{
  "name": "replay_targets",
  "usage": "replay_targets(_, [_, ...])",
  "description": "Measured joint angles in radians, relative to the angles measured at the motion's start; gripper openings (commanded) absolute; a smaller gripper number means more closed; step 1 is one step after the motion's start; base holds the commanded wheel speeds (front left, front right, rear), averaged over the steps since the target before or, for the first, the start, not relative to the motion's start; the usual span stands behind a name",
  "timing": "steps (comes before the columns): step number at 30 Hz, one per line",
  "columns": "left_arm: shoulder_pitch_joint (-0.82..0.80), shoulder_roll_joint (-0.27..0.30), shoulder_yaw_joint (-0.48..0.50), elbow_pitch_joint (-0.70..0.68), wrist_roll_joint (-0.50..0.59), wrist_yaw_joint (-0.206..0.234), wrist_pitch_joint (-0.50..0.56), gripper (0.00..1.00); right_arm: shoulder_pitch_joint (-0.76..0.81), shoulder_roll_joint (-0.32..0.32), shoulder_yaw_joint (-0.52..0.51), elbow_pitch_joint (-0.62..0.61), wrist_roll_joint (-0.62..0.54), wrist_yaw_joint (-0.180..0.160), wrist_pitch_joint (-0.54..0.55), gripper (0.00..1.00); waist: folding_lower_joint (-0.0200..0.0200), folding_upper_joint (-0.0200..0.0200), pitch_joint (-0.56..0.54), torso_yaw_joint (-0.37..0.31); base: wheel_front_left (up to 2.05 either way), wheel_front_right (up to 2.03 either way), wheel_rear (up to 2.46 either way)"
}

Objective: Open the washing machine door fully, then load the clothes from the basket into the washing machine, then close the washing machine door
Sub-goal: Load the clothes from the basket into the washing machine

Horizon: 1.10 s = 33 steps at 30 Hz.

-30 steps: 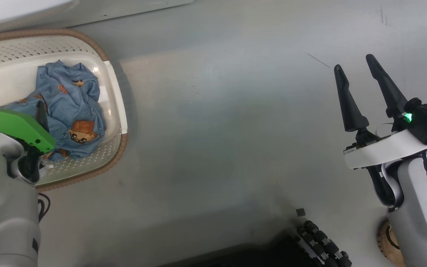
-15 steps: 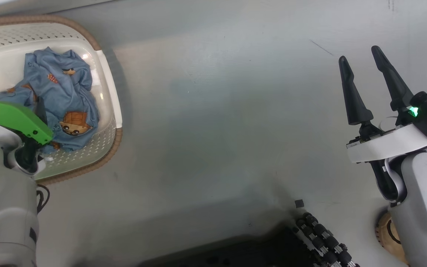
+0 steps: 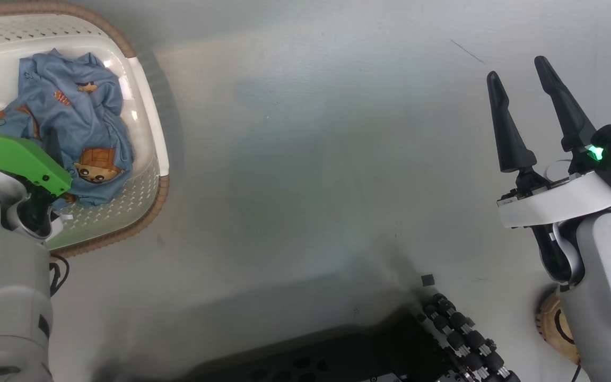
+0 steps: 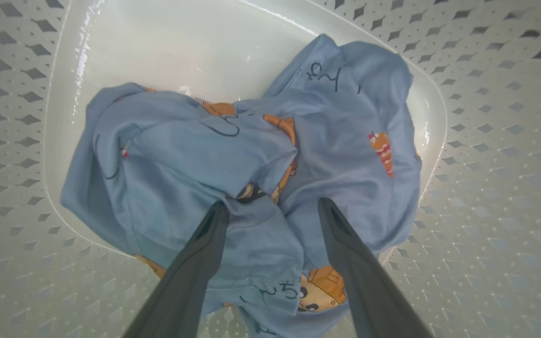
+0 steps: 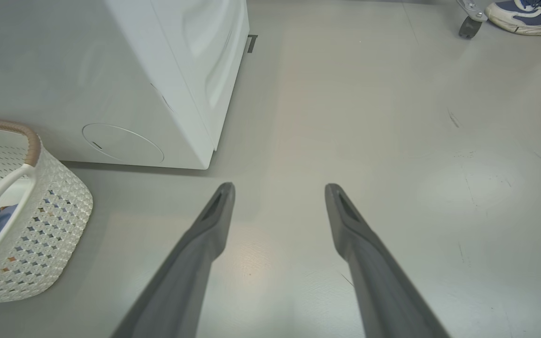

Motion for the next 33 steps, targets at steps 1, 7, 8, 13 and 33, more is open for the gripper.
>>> replay_targets(1, [-0.001, 0.0, 0.0, 0.002, 0.0, 0.0, -0.002, 1.0, 0.0, 0.0, 0.0, 0.0, 0.0, 0.0, 0.0, 1.0, 0.0, 0.0, 0.001, 0.0, 0.0, 0.0, 0.0])
replay_targets(7, [-0.019, 0.001, 0.0, 0.016, 0.0, 0.008, -0.023, 1.0, 0.0, 0.0, 0.0, -0.003, 0.0, 0.0, 0.0, 1.0, 0.0, 0.0, 0.012, -0.002, 0.0, 0.0, 0.0])
replay_targets(8, [-0.023, 0.002, 0.0, 0.018, 0.0, 0.008, -0.025, 1.0, 0.0, 0.0, 0.0, -0.003, 0.0, 0.0, 0.0, 1.0, 0.0, 0.0, 0.014, -0.002, 0.0, 0.0, 0.0])
replay_targets(13, [-0.034, 0.008, 0.0, 0.031, 0.0, 0.008, -0.034, 1.0, 0.0, 0.0, 0.0, -0.006, 0.0, 0.0, 0.0, 1.0, 0.0, 0.0, 0.025, -0.005, 0.0, 0.0, 0.0])
replay_targets(33, [-0.073, -0.005, -0.014, 0.084, 0.0, 0.007, -0.096, 0.6, 0.0, -0.005, -0.007, -0.021, 0.0, 0.0, 0.0, 1.0, 0.0, 0.0, 0.064, -0.009, 0.0, 0.0, 0.0])
